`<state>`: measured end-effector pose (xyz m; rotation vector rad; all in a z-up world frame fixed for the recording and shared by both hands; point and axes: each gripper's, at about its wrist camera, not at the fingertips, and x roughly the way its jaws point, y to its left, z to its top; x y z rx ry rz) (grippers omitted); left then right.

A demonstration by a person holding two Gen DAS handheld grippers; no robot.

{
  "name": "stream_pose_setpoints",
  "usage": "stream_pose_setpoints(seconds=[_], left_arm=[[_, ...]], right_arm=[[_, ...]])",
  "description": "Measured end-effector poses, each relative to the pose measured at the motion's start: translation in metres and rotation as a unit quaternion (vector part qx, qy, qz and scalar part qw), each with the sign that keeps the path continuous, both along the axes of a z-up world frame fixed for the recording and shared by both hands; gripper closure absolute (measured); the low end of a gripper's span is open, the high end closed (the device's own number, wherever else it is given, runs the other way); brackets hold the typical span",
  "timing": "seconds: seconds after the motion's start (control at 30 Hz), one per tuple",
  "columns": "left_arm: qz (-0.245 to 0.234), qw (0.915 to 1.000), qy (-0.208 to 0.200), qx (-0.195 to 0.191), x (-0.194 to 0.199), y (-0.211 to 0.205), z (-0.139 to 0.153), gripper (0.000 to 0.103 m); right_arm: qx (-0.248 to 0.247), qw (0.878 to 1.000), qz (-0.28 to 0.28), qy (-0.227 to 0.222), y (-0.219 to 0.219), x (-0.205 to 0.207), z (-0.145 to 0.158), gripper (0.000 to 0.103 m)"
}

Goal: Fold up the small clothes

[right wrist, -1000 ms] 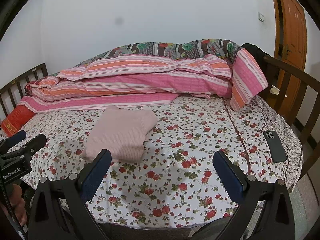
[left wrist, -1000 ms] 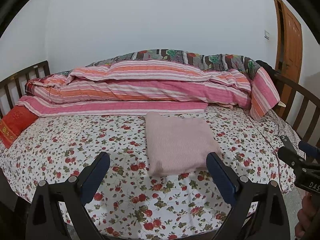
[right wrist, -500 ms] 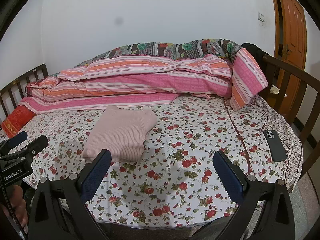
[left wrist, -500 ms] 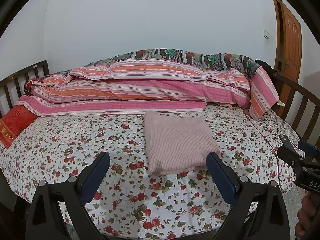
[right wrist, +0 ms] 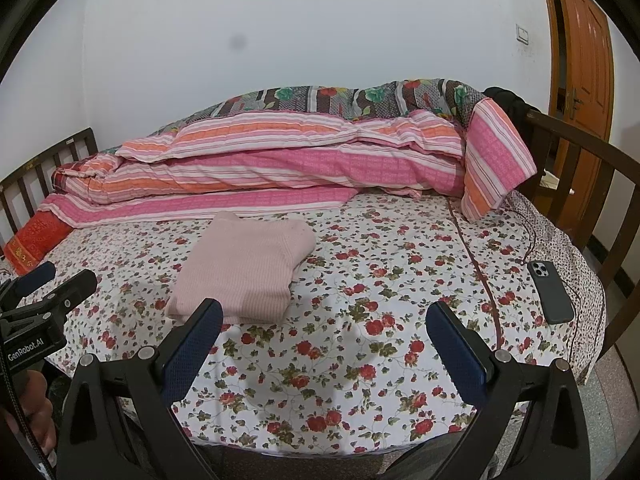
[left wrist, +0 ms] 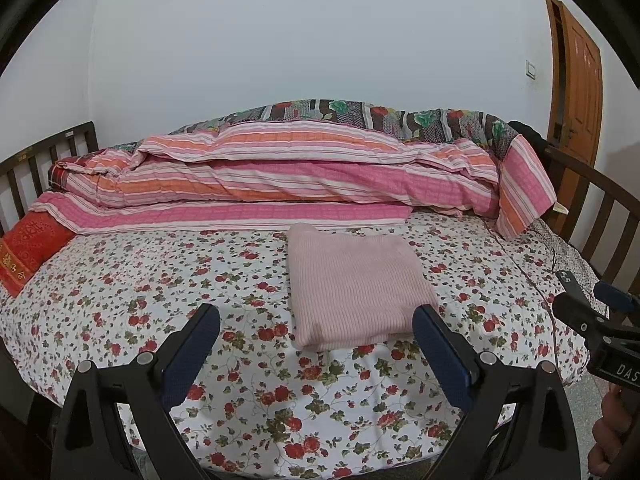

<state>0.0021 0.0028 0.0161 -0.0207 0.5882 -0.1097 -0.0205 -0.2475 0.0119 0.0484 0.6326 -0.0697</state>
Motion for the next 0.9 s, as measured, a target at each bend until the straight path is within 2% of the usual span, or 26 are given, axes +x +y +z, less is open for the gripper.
stream_pose_setpoints(seconds=[0.9], left_arm=[[-0.007,1.0,-0.005,-0.003,-0.0029,-0.001,0.0015,0.005]], right_arm=[[0.002,1.0,0.0,0.0,0.0046,-0.0021,-0.0005,0.003]])
